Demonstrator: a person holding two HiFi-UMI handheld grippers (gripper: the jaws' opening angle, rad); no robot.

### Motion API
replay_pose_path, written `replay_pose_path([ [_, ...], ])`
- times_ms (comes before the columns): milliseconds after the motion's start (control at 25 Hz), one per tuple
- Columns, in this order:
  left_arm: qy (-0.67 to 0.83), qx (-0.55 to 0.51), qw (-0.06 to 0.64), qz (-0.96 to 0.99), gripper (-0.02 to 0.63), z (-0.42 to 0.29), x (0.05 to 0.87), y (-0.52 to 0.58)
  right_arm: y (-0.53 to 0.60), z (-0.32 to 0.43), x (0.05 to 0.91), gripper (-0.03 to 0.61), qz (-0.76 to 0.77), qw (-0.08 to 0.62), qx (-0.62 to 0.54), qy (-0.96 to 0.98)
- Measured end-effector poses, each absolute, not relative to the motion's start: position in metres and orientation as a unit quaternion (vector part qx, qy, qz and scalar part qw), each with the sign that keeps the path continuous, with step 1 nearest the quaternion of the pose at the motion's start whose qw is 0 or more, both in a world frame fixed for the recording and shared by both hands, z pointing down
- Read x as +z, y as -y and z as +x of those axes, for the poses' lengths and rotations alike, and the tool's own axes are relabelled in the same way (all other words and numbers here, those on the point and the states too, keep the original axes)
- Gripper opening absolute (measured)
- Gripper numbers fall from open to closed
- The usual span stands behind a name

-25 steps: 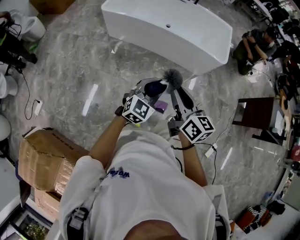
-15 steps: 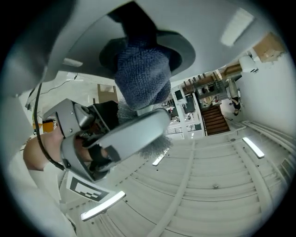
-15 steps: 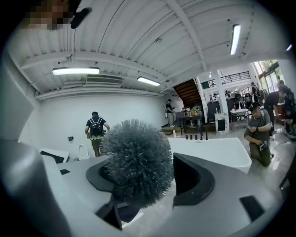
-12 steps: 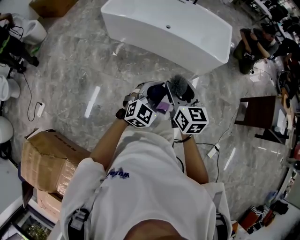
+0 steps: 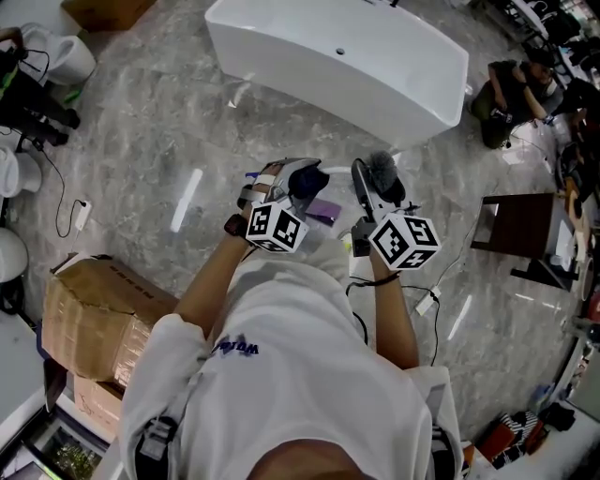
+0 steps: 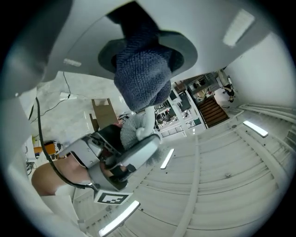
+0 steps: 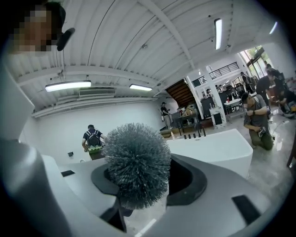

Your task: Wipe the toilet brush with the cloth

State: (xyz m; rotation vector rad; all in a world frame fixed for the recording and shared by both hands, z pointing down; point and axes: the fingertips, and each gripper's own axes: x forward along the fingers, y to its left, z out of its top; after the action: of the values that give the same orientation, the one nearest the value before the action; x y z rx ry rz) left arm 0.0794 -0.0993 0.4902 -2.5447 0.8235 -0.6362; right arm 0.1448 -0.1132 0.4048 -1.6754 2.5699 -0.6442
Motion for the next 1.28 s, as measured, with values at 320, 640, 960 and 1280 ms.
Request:
replay_pose_path([
  [320, -0.287, -0.257, 0.19, -0.903, 0.112, 0.053, 0.508, 0.105, 0.116, 0.178, 0.391, 0.229, -0.532, 0.043, -0.24, -0.811],
  [640, -0.289, -0.257, 0.172, -0.906, 0.123, 0.051, 0.5, 0.114, 0.119, 0.164, 0.391, 0.227, -0.524, 0.042, -0.242, -0.815],
  [960, -0.236, -0.204, 0.129, -0.941, 0.121, 0.099, 0.457, 0.097, 0.116, 0.118, 0.425, 0.224, -0.482, 0.009, -0.284, -0.829],
  [1280, -0.228, -0.262, 0.138, -0.928, 0.121, 0.084, 0.492, 0.105, 0.121, 0.146, 0.42, 0.222, -0.49, 0.038, -0.308, -0.814],
])
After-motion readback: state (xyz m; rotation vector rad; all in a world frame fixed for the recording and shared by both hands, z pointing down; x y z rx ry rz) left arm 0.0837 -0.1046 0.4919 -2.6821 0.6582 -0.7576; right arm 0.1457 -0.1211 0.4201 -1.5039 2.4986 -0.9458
